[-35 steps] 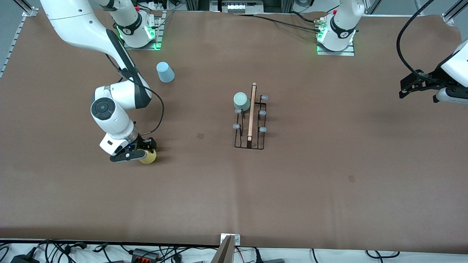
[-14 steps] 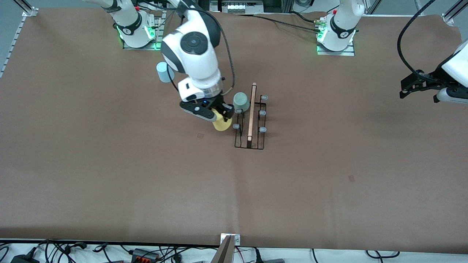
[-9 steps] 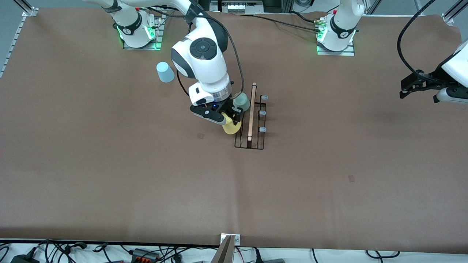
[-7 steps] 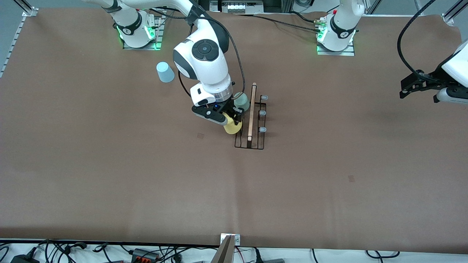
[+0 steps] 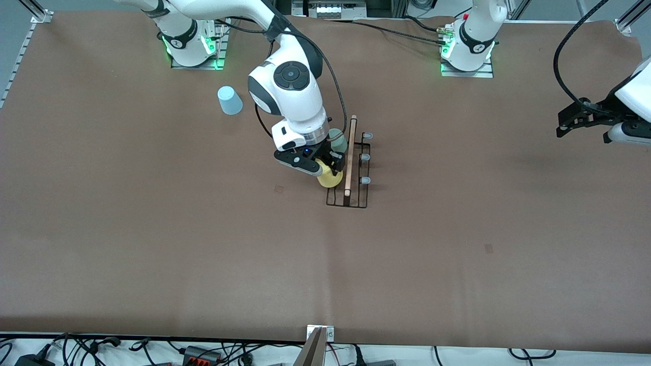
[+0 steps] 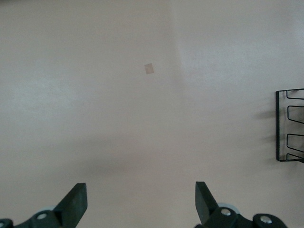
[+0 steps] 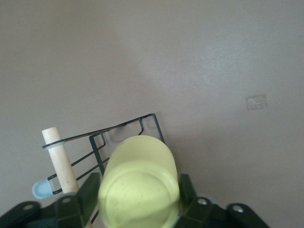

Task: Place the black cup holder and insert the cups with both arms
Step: 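Carry the yellow cup to the rack and lower it onto a peg, then open the right gripper and withdraw it from the yellow cup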

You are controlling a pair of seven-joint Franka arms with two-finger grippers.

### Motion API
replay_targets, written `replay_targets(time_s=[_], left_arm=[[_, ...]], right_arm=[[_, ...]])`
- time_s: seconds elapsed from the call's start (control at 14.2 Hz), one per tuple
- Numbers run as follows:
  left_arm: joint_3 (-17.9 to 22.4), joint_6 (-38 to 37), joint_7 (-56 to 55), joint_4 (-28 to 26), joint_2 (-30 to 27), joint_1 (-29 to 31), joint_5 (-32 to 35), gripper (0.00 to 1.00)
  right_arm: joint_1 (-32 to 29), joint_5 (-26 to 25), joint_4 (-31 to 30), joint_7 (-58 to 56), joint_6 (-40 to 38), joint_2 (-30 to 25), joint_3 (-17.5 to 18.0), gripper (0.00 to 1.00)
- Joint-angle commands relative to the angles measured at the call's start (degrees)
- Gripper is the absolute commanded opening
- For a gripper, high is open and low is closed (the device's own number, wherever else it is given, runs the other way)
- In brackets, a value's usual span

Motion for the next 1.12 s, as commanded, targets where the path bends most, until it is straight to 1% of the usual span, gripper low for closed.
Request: replay_targets(time_s=[0.0, 0.07, 0.14, 0.21, 0.35, 0.49, 0.63, 0.7, 0.84, 0.91, 0.98, 1.05], left_arm=[[0.1, 0.1, 0.8, -0.4, -0.4, 0.2, -0.1, 1.00], [0.1, 0.2, 0.8, -0.4, -0.4, 0.2, -0.1, 1.00], [0.1, 0.1, 0.8, -0.4, -0.4, 0.1, -0.1, 1.00], [0.1, 0.2, 0.8, -0.4, -0.4, 0.2, -0.1, 1.00], [0.1, 0.1, 0.8, -0.4, -0.4, 0.2, -0.1, 1.00], [0.1, 0.1, 0.8, -0.4, -0.4, 0.2, -0.1, 1.00], [0.1, 0.1, 0.8, -0.4, -0.3, 0.2, -0.1, 1.00], [0.1, 0.1, 0.8, -0.4, -0.3, 0.2, -0.1, 1.00], [0.1, 0.1, 0.8, -0.4, -0.4, 0.2, -0.1, 1.00], [0.1, 0.1, 0.9, -0.4, -0.3, 0.2, -0.1, 1.00], [0.1, 0.1, 0.8, -0.4, -0.4, 0.2, -0.1, 1.00], [0.1, 0.1, 0.8, -0.4, -0.4, 0.2, -0.1, 1.00]], right_arm=[[0.7, -1.3, 1.6, -0.2, -0.7, 0.1, -1.6, 1.00], [0.8, -1.4, 1.6, -0.6, -1.3, -0.8, -2.9, 1.00], [0.5, -1.5, 1.4, -1.0, -3.2, -1.6, -3.5, 1.00], [-0.7, -1.4, 1.5, -3.9, -6.6, -3.2, -3.7, 1.00], [-5.0, -0.3, 1.1, -13.3, -13.9, -7.3, -3.9, 1.00], [-10.9, 0.6, 0.8, -20.9, -19.7, -11.7, -3.7, 1.00], [-17.6, 6.9, -0.8, -31.9, -24.3, -16.8, -3.8, 1.00], [-21.4, 9.2, -0.8, -38.3, -28.9, -18.8, -3.8, 1.00], [-27.8, 10.1, -0.7, -50.2, -36.7, -22.9, -3.8, 1.00], [-30.8, 10.1, -0.5, -55.1, -39.3, -24.5, -4.0, 1.00], [-32.6, 9.4, -0.1, -59.9, -41.8, -25.9, -5.6, 1.00], [-33.2, 9.3, 0.0, -62.7, -43.5, -27.1, -8.3, 1.00]])
